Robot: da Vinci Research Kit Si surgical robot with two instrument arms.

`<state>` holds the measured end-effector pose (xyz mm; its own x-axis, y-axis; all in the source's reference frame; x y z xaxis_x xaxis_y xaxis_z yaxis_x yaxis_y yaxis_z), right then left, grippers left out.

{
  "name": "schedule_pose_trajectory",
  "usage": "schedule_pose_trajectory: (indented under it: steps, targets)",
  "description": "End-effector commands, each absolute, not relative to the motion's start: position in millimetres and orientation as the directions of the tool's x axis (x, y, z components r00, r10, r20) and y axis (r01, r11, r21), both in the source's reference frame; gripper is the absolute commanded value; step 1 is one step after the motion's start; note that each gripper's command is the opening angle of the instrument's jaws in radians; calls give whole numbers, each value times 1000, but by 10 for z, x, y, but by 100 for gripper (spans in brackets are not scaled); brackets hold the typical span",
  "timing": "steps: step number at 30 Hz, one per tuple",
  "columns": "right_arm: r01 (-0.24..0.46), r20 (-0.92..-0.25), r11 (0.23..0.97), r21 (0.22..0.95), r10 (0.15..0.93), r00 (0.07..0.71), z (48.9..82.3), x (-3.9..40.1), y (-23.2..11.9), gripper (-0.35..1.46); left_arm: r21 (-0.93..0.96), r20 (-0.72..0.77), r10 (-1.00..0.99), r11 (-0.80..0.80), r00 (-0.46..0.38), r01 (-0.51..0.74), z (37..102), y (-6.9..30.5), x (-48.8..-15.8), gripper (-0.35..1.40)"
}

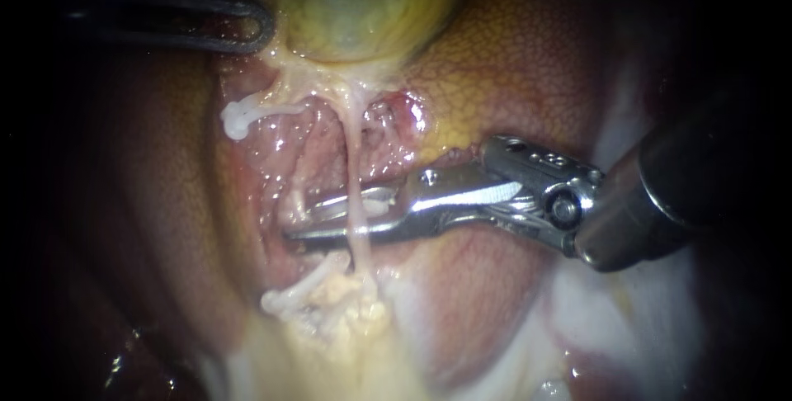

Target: Clipping first clip right tube

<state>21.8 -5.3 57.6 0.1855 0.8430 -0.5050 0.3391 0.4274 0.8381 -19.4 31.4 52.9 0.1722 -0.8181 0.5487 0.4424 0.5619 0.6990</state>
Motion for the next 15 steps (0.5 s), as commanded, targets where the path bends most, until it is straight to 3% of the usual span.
schedule_pose_trajectory:
  steps: [1,4,10,15]
  targets:
    - [339,-505,427,838,843,185,575,218,-53,-3,699,549,-818,562,172,442,530,314,-194,-35]
    - [331,-504,430,840,844,182,576,218,-53,1,699,549,-818,562,172,442,530,314,-194,-35]
    - [294,-501,443,847,850,163,582,219,-48,37,699,549,-818,562,172,442,530,314,-194,-35]
    - [243,-494,454,857,858,139,588,222,-44,50,699,549,-818,562,172,442,530,314,-193,-35]
